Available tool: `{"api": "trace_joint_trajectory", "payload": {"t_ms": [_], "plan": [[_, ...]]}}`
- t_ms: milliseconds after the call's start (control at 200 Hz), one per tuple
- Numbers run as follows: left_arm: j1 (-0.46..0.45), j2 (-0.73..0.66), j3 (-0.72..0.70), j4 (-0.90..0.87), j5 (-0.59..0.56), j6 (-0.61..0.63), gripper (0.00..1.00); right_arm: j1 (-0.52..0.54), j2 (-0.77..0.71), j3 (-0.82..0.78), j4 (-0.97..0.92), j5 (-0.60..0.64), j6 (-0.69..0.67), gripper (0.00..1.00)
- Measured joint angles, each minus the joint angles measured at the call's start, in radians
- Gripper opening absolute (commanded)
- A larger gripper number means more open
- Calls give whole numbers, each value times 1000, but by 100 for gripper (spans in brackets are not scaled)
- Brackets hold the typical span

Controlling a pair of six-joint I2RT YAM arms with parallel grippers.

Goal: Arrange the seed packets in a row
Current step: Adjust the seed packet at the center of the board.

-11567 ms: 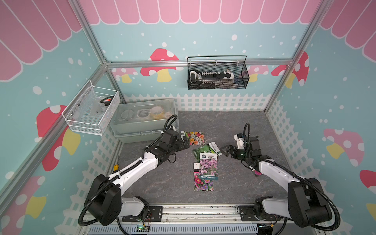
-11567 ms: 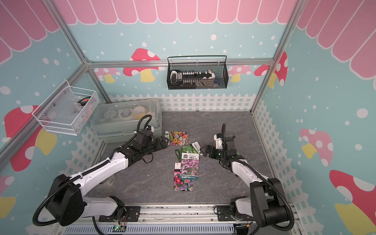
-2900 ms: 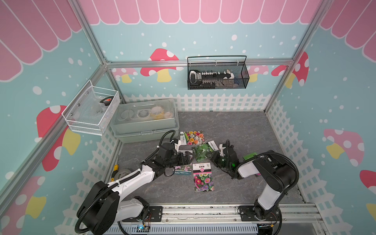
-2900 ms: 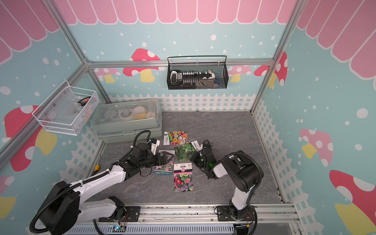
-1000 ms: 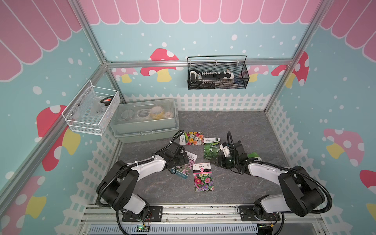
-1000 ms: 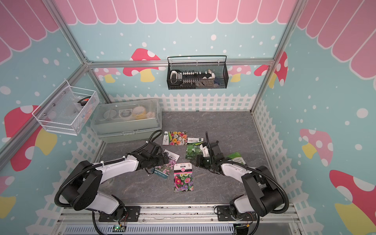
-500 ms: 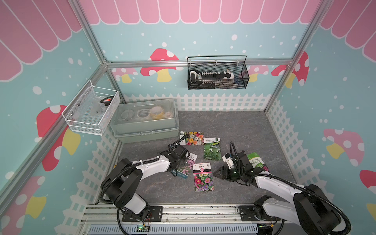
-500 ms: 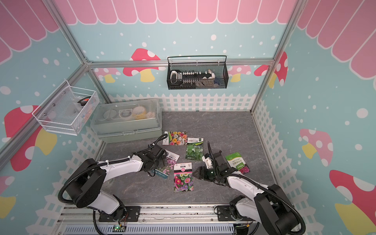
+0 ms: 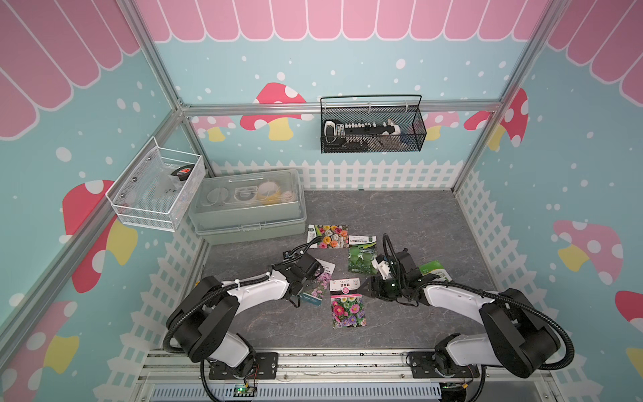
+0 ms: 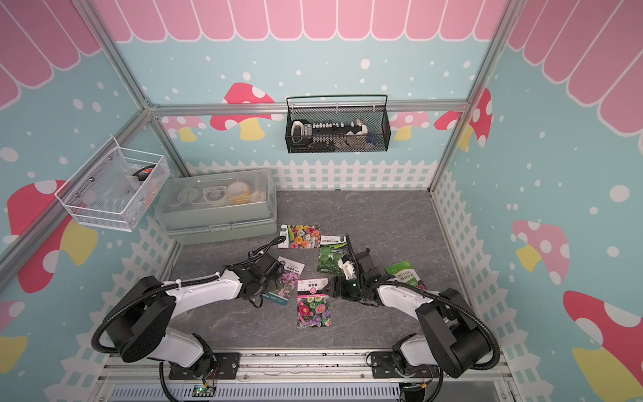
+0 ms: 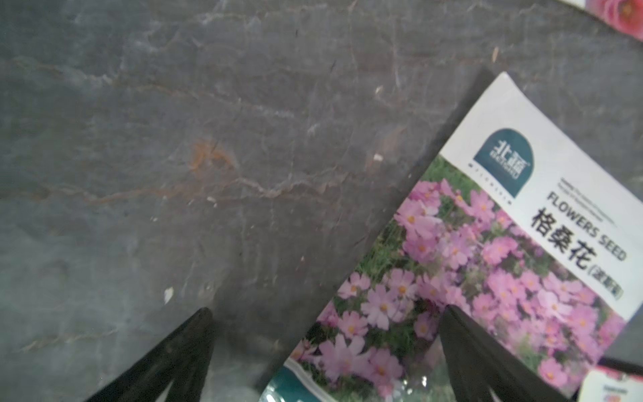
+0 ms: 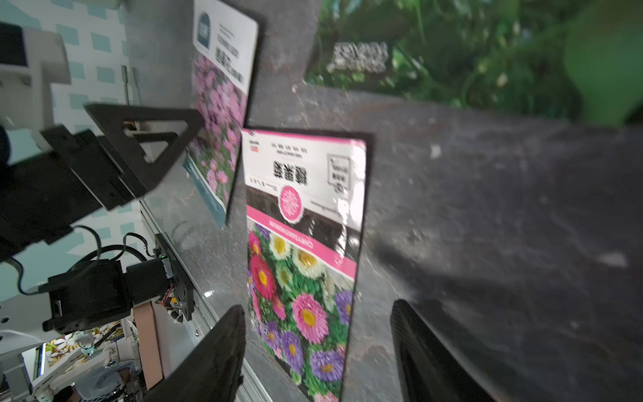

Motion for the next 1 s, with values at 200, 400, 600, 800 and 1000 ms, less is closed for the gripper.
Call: {"api": "trace_joint_trajectory", "payload": {"t_ms": [200, 400, 600, 800, 1000], "plan": [[-10, -132, -49, -112, -19, -22, 99, 6, 55, 78, 29, 0, -23, 66], [-50, -257, -74, -156, -22, -20, 99, 6, 57, 55, -33, 23, -58, 67], [-121, -530, -128, 44, 153, 59, 99, 6, 55, 39, -70, 45, -81, 67], [-122, -544, -224, 283, 427, 86, 99, 6, 121, 42, 20, 2, -80, 66], [-137, -366, -238, 471, 616, 87, 99, 8, 147, 44, 76, -19, -74, 66]]}}
